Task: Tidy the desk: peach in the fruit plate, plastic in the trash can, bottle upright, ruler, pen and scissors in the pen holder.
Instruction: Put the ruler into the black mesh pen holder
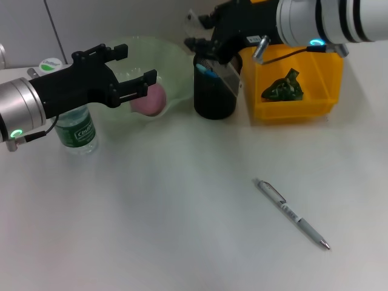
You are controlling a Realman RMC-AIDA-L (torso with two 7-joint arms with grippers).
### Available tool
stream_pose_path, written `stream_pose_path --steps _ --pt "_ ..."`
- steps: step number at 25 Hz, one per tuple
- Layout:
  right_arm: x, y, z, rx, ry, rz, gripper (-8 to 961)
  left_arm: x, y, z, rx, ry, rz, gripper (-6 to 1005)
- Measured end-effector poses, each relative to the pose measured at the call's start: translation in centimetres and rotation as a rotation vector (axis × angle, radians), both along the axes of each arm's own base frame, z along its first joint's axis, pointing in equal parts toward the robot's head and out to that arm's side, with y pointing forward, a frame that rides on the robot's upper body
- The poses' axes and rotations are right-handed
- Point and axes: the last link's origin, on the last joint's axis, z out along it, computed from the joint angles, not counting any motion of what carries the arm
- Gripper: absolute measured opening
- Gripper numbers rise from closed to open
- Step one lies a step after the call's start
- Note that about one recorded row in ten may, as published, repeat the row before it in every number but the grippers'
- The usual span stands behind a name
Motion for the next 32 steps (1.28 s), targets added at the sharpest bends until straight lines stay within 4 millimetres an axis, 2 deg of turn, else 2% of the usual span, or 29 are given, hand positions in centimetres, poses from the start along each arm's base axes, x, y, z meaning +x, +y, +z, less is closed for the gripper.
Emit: stream_pose_path --steps 4,13,24,32 --pt "-0.3 0.4 -0.4 0.105 0.075 0.034 383 0.0 0.0 0.0 0.001 0.001 -0.001 802" --pt "-0.6 1.0 -0.9 0.161 0.217 0.077 383 0.2 0.0 -0.1 -0.003 0.006 -0.009 802" --pt "2.5 1.6 -1.1 0.225 0.231 -0.014 383 0.0 0.0 -0.1 -0.001 0.011 -0.01 802" --pt "3.3 2.1 -2.0 0.259 0.217 -0.037 382 0.1 0.0 -0.1 0.0 0.012 -0.015 802"
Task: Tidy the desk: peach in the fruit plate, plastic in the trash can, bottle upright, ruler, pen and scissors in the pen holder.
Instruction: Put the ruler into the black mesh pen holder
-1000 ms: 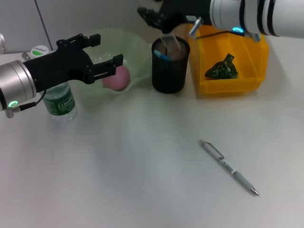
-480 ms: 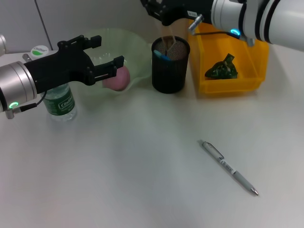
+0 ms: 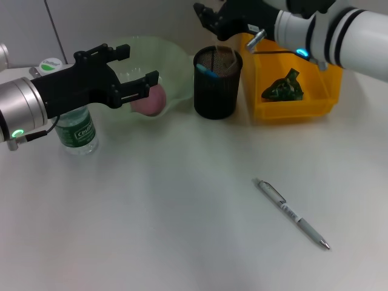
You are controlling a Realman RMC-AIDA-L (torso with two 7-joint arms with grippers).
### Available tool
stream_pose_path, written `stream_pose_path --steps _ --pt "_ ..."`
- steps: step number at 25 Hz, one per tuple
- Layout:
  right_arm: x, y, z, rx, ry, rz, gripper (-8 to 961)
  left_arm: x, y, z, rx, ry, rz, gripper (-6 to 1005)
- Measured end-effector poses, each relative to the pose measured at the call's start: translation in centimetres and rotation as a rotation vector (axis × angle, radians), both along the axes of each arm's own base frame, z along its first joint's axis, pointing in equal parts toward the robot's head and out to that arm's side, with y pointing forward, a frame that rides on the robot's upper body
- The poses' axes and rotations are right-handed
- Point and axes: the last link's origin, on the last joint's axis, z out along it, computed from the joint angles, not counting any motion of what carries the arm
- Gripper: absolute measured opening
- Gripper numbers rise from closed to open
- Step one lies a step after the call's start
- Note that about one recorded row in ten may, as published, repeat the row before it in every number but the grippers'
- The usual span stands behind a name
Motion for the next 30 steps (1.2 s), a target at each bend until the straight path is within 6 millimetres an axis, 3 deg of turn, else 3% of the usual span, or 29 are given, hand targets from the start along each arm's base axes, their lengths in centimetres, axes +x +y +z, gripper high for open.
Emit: stream_pose_path --steps 18,30 --pt "-0.2 0.8 -0.9 0.0 0.116 0.039 382 0.1 -0.1 -0.1 -0.006 0.001 -0.006 802" --pt "1.5 0.3 -0.4 -0.018 0.179 -0.005 382 0.0 -0.1 -0.1 -0.007 0.002 -0.005 802"
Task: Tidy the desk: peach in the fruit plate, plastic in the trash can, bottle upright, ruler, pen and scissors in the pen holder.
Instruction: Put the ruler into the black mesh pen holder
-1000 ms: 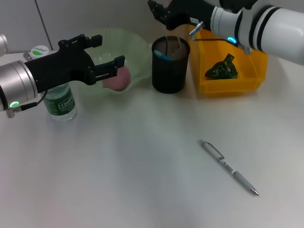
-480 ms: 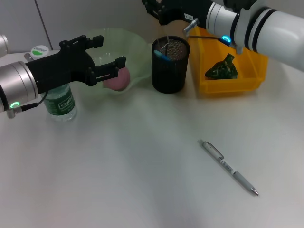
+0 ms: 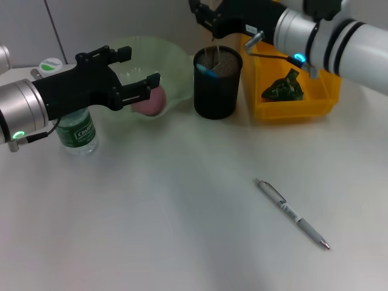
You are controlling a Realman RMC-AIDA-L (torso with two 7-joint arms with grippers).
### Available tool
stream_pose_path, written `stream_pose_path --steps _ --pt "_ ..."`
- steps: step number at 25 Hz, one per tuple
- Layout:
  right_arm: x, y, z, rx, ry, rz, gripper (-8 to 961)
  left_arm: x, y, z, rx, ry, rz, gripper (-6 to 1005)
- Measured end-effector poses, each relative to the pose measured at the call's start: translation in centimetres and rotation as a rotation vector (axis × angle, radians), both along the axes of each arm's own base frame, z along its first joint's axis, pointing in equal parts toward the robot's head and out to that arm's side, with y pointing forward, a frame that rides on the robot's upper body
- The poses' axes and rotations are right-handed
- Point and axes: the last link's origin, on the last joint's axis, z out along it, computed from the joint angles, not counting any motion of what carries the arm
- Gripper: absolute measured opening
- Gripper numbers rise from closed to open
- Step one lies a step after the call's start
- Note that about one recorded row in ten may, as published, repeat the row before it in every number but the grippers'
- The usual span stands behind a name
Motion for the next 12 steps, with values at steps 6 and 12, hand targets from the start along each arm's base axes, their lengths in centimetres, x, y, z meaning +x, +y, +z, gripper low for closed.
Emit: stream_pose_path --steps 6,12 --pt "1.4 0.1 0.7 -0.017 0.029 -0.015 383 0.2 0.2 0.0 0.003 0.001 -0.003 802" --pt "2.0 0.6 0.3 -0.016 0.012 -0.019 392 0.2 0.2 0.0 0.004 0.002 -0.004 802"
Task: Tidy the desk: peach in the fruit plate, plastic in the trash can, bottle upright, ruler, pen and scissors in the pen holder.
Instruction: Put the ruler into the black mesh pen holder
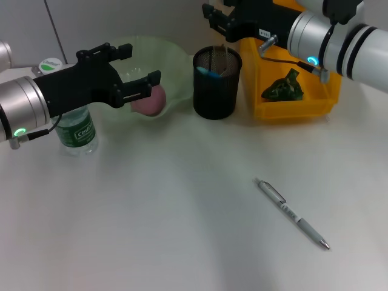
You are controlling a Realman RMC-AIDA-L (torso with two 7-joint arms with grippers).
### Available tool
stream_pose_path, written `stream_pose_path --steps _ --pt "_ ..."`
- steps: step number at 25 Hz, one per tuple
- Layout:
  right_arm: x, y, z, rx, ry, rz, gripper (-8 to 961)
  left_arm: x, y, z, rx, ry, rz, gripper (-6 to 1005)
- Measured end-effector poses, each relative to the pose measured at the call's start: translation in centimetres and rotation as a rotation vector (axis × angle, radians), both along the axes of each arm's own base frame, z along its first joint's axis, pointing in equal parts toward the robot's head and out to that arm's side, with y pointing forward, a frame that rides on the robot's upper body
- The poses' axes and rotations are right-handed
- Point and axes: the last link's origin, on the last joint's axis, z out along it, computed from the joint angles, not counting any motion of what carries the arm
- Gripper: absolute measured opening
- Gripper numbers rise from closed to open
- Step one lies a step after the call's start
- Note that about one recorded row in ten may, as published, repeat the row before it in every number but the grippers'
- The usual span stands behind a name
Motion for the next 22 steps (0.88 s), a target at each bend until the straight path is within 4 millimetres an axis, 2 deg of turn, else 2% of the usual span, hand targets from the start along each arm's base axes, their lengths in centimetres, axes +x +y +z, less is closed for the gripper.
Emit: stream_pose_path --steps 12,22 --pt "0.06 0.3 -0.25 -0.007 0.02 0.014 412 -0.05 0.0 -0.06 -0.002 0.0 0.003 802" --pt "-0.16 0.13 0.0 -0.003 0.028 0.026 554 -0.08 0.0 -0.09 -0.001 -0.001 0.005 802"
